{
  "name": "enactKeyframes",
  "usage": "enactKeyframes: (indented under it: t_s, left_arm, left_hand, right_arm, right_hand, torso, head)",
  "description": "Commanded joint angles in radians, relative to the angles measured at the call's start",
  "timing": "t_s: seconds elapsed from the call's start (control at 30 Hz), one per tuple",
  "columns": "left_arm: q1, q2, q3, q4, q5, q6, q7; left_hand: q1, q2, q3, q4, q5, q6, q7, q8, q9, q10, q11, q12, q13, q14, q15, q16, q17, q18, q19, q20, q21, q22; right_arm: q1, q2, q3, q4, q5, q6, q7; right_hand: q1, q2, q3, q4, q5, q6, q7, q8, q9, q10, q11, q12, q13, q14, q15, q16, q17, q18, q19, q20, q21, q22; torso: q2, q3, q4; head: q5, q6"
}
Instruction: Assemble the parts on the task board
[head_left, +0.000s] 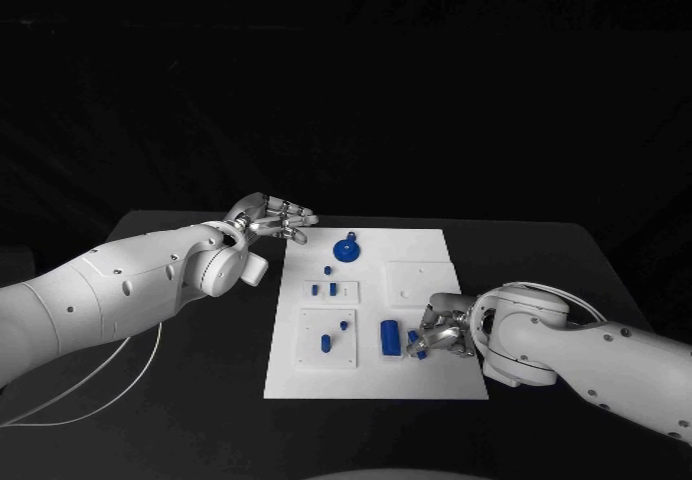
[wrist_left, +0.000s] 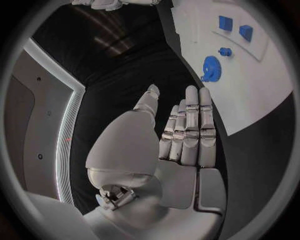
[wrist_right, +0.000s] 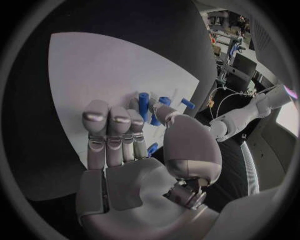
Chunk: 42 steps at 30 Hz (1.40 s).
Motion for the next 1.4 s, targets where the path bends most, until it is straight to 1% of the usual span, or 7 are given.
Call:
enactKeyframes:
  t_s: [0.03, 0.2, 0.5, 0.87, 1.17, 1.33, 1.4]
  left_arm:
    - [0.0, -0.001, 0.001, 0.002, -0.001, 0.009, 0.001]
    - [0.0, -0.003, 0.001, 0.004, -0.001, 0.009, 0.001]
    - [0.0, -0.013, 0.001, 0.011, -0.001, -0.003, -0.001]
    - [0.0, -0.022, 0.001, 0.015, -0.001, -0.008, -0.003]
    - [0.0, -0.028, 0.001, 0.016, 0.0, -0.009, -0.003]
    - [0.0, -0.028, 0.001, 0.015, 0.0, -0.01, -0.003]
    - [0.0, -0.028, 0.001, 0.015, 0.0, -0.01, -0.003]
  left_hand:
    - [-0.001, -0.007, 0.0, -0.002, -0.006, -0.008, -0.001, 0.0, 0.0, -0.007, 0.001, 0.004, 0.001, -0.007, -0.003, 0.003, -0.002, -0.016, 0.002, 0.007, 0.0, -0.001]
    - [0.001, -0.006, 0.001, -0.003, -0.006, -0.006, -0.002, 0.001, 0.001, -0.007, 0.001, 0.004, 0.001, -0.008, -0.003, 0.003, -0.002, -0.016, 0.001, 0.007, 0.001, -0.002]
    - [0.002, -0.005, 0.002, -0.003, -0.005, -0.003, -0.002, 0.001, 0.001, -0.006, 0.001, 0.004, 0.001, -0.015, -0.001, 0.001, -0.003, -0.018, -0.005, 0.008, -0.002, -0.005]
    - [0.001, -0.006, 0.002, -0.002, -0.002, -0.003, -0.002, 0.0, 0.0, -0.006, 0.001, 0.004, 0.001, -0.017, -0.001, 0.003, -0.002, -0.019, -0.007, 0.009, -0.001, -0.006]
    - [-0.001, -0.006, 0.002, -0.002, -0.001, -0.004, -0.002, 0.001, 0.001, -0.005, 0.001, 0.004, 0.001, -0.017, -0.001, 0.004, -0.002, -0.019, -0.007, 0.009, -0.001, -0.007]
    - [-0.001, -0.006, 0.002, -0.002, 0.0, -0.004, -0.002, 0.0, 0.001, -0.005, 0.001, 0.004, 0.001, -0.017, -0.001, 0.005, -0.002, -0.019, -0.007, 0.008, 0.0, -0.007]
    - [-0.001, -0.006, 0.002, -0.002, 0.0, -0.004, -0.002, 0.0, 0.001, -0.005, 0.001, 0.004, 0.001, -0.017, -0.001, 0.005, -0.002, -0.019, -0.007, 0.008, 0.0, -0.007]
  right_arm:
    - [-0.002, 0.001, -0.001, -0.004, -0.003, 0.017, 0.003]
    - [-0.002, 0.002, -0.001, -0.009, -0.002, 0.017, 0.003]
    - [-0.002, 0.001, -0.002, -0.012, 0.004, 0.011, 0.003]
    - [-0.002, -0.007, -0.002, -0.014, 0.012, 0.005, 0.004]
    - [-0.002, -0.007, -0.002, -0.013, 0.029, -0.021, 0.007]
    - [-0.002, -0.009, -0.002, -0.011, 0.036, -0.03, 0.009]
    - [-0.002, -0.009, -0.002, -0.01, 0.039, -0.034, 0.01]
  right_hand:
    - [0.022, 0.005, 0.0, -0.022, -0.026, 0.006, -0.013, 0.004, -0.02, 0.003, -0.006, 0.0, 0.001, -0.001, -0.004, -0.006, -0.002, -0.019, 0.056, -0.005, -0.005, 0.008]
    - [0.018, -0.003, -0.041, 0.002, -0.029, 0.013, -0.012, 0.006, -0.03, 0.003, -0.006, -0.003, 0.0, -0.001, -0.006, -0.009, -0.001, -0.021, 0.056, -0.009, -0.009, 0.006]
    - [0.044, 0.008, -0.127, 0.049, -0.029, 0.018, -0.012, 0.006, -0.041, 0.004, -0.007, -0.007, 0.004, 0.001, -0.008, -0.017, 0.002, -0.023, 0.056, -0.011, -0.009, 0.002]
    - [0.043, 0.0, -0.16, 0.105, -0.029, 0.021, -0.013, 0.006, -0.039, 0.005, -0.007, -0.011, 0.006, 0.002, -0.008, -0.023, 0.005, -0.022, 0.056, -0.011, -0.007, -0.002]
    - [0.008, -0.026, -0.211, 0.161, -0.029, 0.032, -0.011, 0.006, -0.034, 0.008, -0.005, -0.009, 0.008, 0.003, -0.008, -0.022, 0.008, -0.021, 0.056, -0.011, -0.005, -0.002]
    - [-0.007, -0.075, -0.229, 0.206, -0.029, 0.038, -0.008, 0.007, -0.032, 0.01, -0.004, -0.007, 0.009, 0.003, -0.007, -0.021, 0.009, -0.02, 0.057, -0.011, -0.002, -0.002]
    - [0.002, -0.08, -0.231, 0.221, -0.029, 0.039, -0.009, 0.006, -0.031, 0.01, -0.004, -0.007, 0.009, 0.003, -0.008, -0.022, 0.009, -0.02, 0.057, -0.011, -0.002, -0.002]
  torso:
    - [0.0, -0.0001, 0.0004]
    - [0.0, 0.0002, 0.0]
    - [0.001, -0.0003, -0.0009]
    - [0.0, -0.0002, -0.0015]
    - [0.0, 0.0008, -0.0006]
    - [0.0, 0.0002, -0.0012]
    - [0.0, 0.0004, -0.001]
  head:
    - [0.001, -0.001]
    - [0.002, 0.002]
    - [-0.003, 0.005]
    - [-0.004, 0.005]
    - [-0.004, 0.005]
    - [-0.003, 0.005]
    - [-0.002, 0.005]
